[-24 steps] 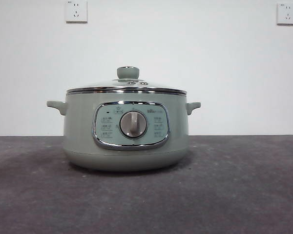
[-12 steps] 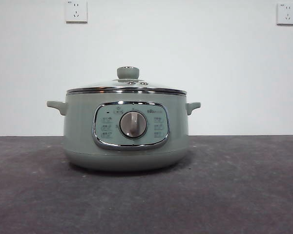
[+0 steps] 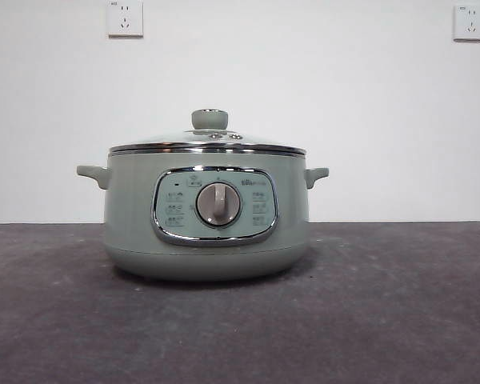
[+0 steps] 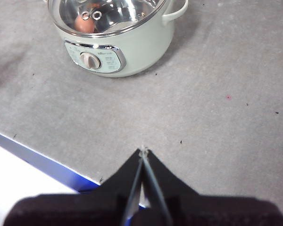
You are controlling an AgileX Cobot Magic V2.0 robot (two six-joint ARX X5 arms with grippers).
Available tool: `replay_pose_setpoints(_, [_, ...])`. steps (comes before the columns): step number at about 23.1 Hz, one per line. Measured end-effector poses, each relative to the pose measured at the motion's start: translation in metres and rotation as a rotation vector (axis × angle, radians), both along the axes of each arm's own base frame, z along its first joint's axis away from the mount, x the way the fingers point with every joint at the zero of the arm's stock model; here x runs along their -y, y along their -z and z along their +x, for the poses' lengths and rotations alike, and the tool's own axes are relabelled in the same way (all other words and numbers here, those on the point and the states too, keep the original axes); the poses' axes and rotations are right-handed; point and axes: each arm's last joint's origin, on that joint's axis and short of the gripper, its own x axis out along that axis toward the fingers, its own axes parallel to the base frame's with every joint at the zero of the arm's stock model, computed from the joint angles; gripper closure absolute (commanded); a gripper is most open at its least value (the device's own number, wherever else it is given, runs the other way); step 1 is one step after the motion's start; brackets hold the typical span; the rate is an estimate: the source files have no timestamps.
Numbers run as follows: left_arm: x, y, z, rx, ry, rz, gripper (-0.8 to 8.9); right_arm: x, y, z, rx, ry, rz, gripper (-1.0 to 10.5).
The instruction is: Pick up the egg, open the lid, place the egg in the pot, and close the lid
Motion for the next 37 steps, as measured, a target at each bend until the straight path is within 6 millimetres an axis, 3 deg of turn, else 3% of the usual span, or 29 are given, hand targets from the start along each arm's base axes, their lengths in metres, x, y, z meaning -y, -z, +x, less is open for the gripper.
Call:
replay_pose_setpoints(9, [0.000, 0.003, 0.002, -0.033, 0.000, -0.002, 8.17, 0.001, 0.000, 0.001, 0.018, 0.012, -0.016, 9.4])
replay_pose_setpoints(12, [0.000, 0.003, 0.002, -0.044, 0.000, -0.002, 8.17, 0.009, -0.011, 0.005, 0.212, 0.157, -0.033, 9.4])
replay_pose_setpoints(14, [0.000, 0.003, 0.002, -0.044, 0.000, -0.002, 8.17, 0.015, -0.016, 0.004, 0.366, 0.210, 0.046, 9.4])
replay_pose_setpoints(16, [0.000, 0.004, 0.002, -0.046, 0.000, -0.002, 8.17, 0.023, -0.010, 0.004, 0.515, 0.307, 0.073, 9.4])
replay_pose_setpoints(21, [0.000, 0.004, 0.002, -0.046, 0.000, -0.002, 8.17, 0.031, 0.043, 0.017, 0.702, 0.461, 0.053, 9.4])
replay_pose_setpoints(31, [0.000, 0.004, 0.002, -0.046, 0.000, -0.002, 8.17, 0.031, 0.160, 0.040, 0.699, 0.487, 0.039, 9.4])
replay_pose_setpoints(37, [0.000, 0.004, 0.002, -0.046, 0.000, -0.002, 8.17, 0.031, 0.201, 0.046, 0.617, 0.484, 0.014, 9.4])
